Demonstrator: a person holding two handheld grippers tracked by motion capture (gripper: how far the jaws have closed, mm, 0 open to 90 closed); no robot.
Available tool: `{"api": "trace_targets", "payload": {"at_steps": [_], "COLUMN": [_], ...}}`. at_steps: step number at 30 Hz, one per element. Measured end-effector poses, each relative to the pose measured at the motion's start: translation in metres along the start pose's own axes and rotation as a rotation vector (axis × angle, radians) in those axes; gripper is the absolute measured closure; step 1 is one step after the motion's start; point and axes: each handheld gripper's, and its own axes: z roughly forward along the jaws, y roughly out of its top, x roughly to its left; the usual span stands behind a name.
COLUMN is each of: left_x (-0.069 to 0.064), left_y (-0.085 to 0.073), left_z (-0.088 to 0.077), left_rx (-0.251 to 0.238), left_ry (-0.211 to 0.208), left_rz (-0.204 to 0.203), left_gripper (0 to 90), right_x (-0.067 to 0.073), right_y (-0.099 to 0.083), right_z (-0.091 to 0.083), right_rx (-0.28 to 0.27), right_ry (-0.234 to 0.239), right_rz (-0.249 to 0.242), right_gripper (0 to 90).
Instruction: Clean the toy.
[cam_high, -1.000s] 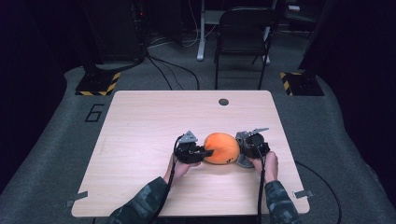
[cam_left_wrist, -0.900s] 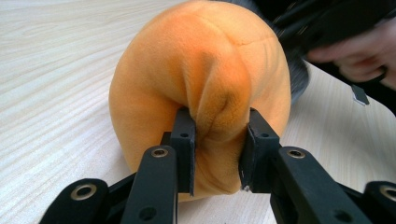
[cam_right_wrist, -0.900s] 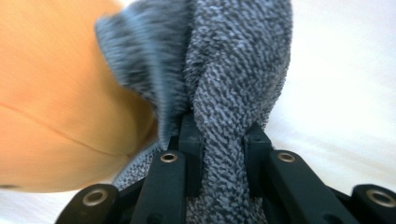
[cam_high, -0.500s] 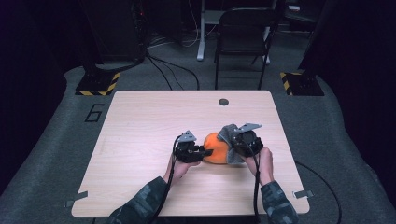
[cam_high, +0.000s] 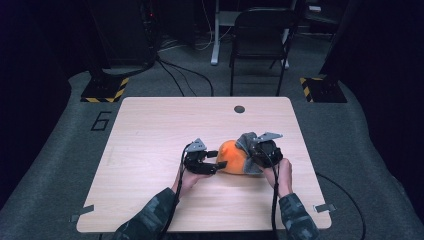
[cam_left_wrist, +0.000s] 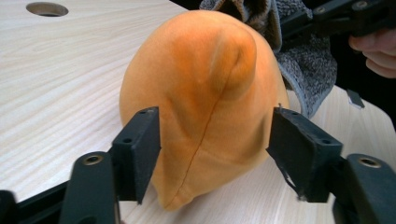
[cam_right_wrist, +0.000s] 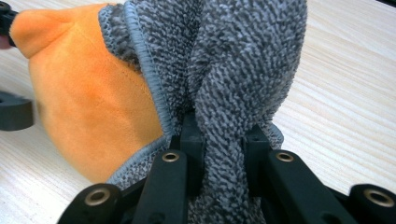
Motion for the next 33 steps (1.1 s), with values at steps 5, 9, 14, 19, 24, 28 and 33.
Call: {"api": "trace_targets", "payload": {"at_steps": [5,9,14,19,24,28,33], "left_x": [0.001,0.003,0.006,0.007,0.008,0.007,0.007], "left_y": [-0.007,-0.011,-0.013,-0.017,-0.017,-0.018,-0.018], "left_z": [0.004,0.008,0.009,0.012,0.012,0.013,0.014], "left_rx": [0.045,0.077,0.076,0.093,0.088,0.091,0.099], "left_ry": [0.030,0.036,0.031,0.033,0.031,0.014,0.007], "left_rz": [0.038,0.048,0.066,0.081,0.083,0.099,0.102], "left_gripper": [22.2,21.7,21.5,21.6,19.5,18.7,19.1], "right_x": [-0.001,-0.002,-0.004,-0.005,-0.005,-0.007,-0.009], "right_y": [0.000,0.000,0.000,-0.001,-0.001,-0.002,-0.003], "right_z": [0.001,0.002,0.002,0.002,0.002,0.003,0.003], "right_rx": [0.001,0.000,0.004,0.003,0.003,0.007,0.008], "right_ry": [-0.001,-0.003,0.000,-0.002,-0.005,-0.006,-0.003], "right_rz": [0.009,0.016,0.009,0.018,0.029,0.031,0.027], "right_gripper": [76.4,76.4,76.3,76.4,76.4,76.4,76.4]}}
